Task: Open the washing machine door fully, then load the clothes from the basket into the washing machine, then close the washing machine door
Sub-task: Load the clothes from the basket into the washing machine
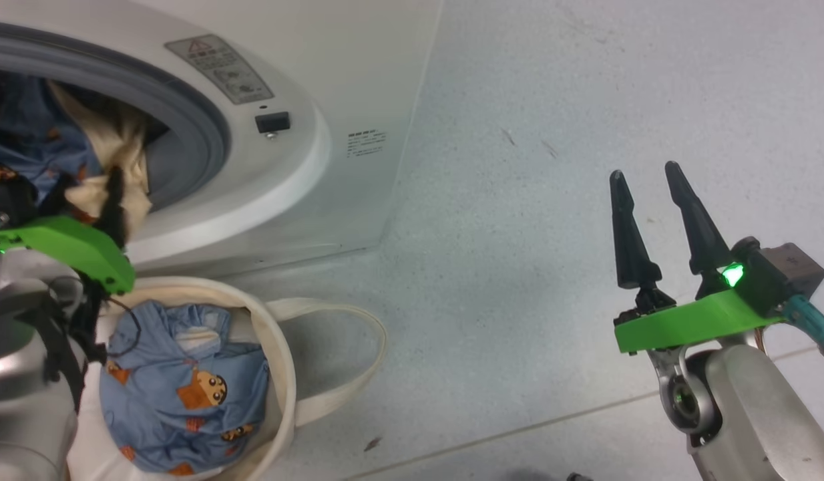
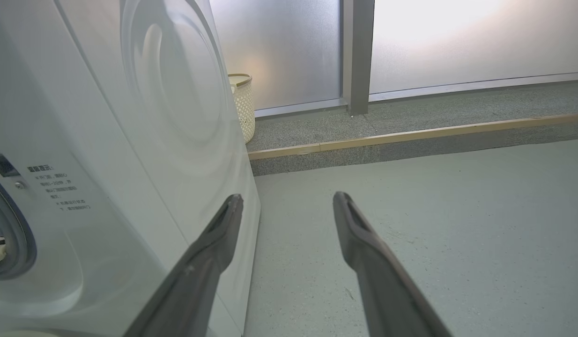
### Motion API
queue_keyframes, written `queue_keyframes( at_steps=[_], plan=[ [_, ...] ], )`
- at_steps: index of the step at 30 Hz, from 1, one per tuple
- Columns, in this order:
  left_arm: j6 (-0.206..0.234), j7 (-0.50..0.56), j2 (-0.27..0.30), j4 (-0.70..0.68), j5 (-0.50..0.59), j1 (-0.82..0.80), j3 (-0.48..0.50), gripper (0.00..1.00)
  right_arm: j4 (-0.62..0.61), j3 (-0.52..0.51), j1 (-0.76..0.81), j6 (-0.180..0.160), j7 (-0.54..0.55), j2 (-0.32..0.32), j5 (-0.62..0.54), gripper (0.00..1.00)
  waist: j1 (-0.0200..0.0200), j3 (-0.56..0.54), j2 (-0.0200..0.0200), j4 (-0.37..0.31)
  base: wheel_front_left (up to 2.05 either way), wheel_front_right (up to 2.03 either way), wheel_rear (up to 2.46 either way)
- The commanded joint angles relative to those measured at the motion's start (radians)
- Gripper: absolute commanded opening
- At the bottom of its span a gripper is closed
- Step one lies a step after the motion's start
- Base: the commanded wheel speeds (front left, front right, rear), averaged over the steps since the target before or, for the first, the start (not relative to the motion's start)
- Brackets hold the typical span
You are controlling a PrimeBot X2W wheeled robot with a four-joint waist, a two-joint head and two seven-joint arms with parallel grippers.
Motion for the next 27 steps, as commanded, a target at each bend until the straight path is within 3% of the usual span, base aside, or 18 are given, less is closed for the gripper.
queue_keyframes(
  at_steps=[1,5,9,11,20,27],
  plan=[
    [0.009,-0.012,0.053,-0.002,0.011,-0.04,0.017,0.0,-0.039,0.007,-0.002,0.0,-0.012,0.001,-0.009,1.0,-0.0001,0.016,0.0,-0.006,0.0,0.0,0.0],
    [0.018,-0.012,0.061,0.018,0.026,-0.083,0.004,0.0,-0.05,0.002,-0.003,0.0,-0.012,0.008,-0.018,1.0,-0.0001,0.044,0.0,-0.003,0.0,0.0,0.0],
    [0.079,-0.012,0.088,-0.09,0.037,-0.13,0.042,0.0,-0.07,0.002,-0.004,0.0,-0.012,0.021,-0.028,1.0,-0.0001,0.078,0.0,0.009,0.0,0.0,0.0],
    [0.088,-0.012,0.091,-0.119,0.041,-0.134,0.054,0.0,-0.076,0.006,-0.005,0.0,-0.012,0.024,-0.032,1.0,-0.0001,0.086,0.0,0.011,0.0,0.0,0.0],
    [0.139,-0.012,0.149,-0.246,0.093,-0.192,0.156,0.0,-0.134,0.123,0.006,0.0,-0.012,0.032,-0.063,1.0,-0.0001,0.134,0.0,-0.027,0.0,0.0,0.0],
    [0.125,-0.012,0.141,-0.426,0.14,-0.228,0.28,0.0,-0.175,0.114,0.035,0.0,-0.012,0.036,-0.097,1.0,-0.0001,0.173,0.0,-0.02,0.14,0.14,0.14]
  ],
)
